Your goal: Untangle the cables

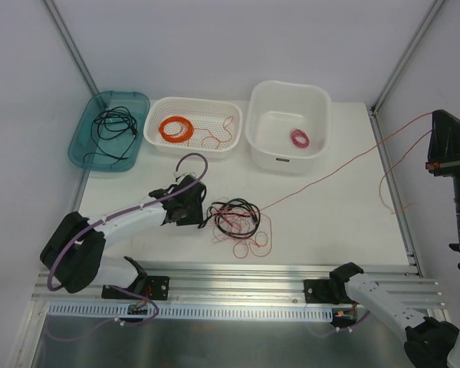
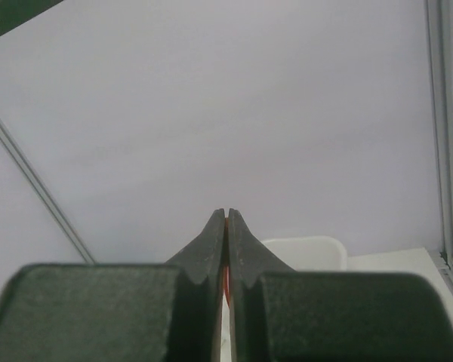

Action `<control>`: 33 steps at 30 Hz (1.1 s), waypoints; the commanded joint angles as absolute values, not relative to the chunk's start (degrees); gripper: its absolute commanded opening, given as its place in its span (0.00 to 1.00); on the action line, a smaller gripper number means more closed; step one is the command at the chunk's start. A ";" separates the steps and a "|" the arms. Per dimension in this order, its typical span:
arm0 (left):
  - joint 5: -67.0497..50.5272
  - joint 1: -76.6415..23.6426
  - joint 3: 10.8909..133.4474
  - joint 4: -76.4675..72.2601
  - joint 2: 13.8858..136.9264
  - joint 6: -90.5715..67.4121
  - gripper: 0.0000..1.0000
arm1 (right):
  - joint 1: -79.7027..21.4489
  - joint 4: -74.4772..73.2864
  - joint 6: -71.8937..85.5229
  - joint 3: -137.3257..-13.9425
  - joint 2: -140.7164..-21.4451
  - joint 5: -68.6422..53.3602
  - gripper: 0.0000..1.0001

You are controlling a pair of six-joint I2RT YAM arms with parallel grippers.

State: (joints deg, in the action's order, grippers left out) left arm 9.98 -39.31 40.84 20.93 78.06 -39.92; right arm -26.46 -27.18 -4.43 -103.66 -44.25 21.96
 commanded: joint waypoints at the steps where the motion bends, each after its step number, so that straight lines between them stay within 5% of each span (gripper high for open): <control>1: 8.80 -39.11 39.73 23.11 71.99 -38.85 0.41 | -26.54 -23.28 -2.73 -104.41 -47.54 19.52 0.01; 8: 3.87 -40.34 43.50 22.24 61.71 -29.81 0.82 | -26.46 -30.05 2.81 -100.99 -50.45 6.87 0.01; 11: 2.11 -42.88 47.71 19.97 59.94 -23.04 0.89 | -26.46 -30.76 5.27 -95.73 -49.93 3.79 0.01; 19: -7.53 -48.86 53.61 5.29 64.59 -9.77 0.95 | -26.54 -30.15 10.37 -86.49 -48.78 -3.25 0.01; 33: -16.08 -57.83 58.54 -16.16 77.17 -8.79 0.95 | -26.46 -30.23 14.50 -78.84 -48.61 -7.64 0.01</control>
